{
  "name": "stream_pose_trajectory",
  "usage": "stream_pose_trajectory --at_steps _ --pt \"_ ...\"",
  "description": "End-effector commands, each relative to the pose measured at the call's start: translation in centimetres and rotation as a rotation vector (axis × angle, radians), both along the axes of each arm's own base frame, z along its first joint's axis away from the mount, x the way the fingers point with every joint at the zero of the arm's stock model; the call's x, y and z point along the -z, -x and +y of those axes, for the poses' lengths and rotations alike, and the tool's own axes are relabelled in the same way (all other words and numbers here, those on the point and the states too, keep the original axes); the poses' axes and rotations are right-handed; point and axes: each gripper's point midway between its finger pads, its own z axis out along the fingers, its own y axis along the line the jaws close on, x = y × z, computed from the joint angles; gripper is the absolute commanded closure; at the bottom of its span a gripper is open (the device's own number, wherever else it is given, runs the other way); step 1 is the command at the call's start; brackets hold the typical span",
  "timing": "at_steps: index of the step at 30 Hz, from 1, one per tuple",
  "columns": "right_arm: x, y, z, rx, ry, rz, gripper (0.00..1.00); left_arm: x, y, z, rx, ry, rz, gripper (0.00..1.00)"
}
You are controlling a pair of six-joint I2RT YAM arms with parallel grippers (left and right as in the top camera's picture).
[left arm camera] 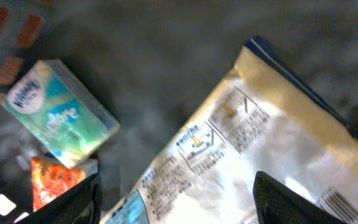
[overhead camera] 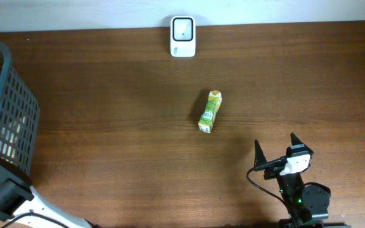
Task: Scan the item barcode
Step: 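Reach the left gripper into the basket and grasp the white snack bag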
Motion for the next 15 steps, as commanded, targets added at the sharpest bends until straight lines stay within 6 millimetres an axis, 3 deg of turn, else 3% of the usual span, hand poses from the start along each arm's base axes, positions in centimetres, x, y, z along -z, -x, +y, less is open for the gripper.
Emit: stream_pose_trajectory --at_steps 1,3,5,6,10,15 --pt "0.3 0.0 0.2 -0.007 -0.001 0.003 0.01 -1.0 -1.1 0.5 -0.018 -0.043 -0.02 0.23" --pt "0.3 0.0 0.2 -0.007 -0.001 0.003 0.01 -2.2 -3.2 -0.9 0.074 -0.004 -0.089 0.21" --pt "0.3 0.0 0.2 -0.007 -0.001 0.003 0.01 -3.1 -5.8 -4.1 0.251 0.119 -0.198 0.18" --pt "0.3 0.0 0.2 -0.007 -0.001 0.003 0.01 -3.1 -6.2 -5.8 0.306 0.182 -0.219 0.12" --pt "0.3 0.0 0.2 -0.007 -0.001 0.003 0.01 -2.5 -3.3 -9.0 0.354 0.317 -0.109 0.08" --pt "0.3 0.0 0.2 -0.007 -0.001 0.003 0.01 -2.4 -2.5 -9.5 0.348 0.344 -0.084 0.08"
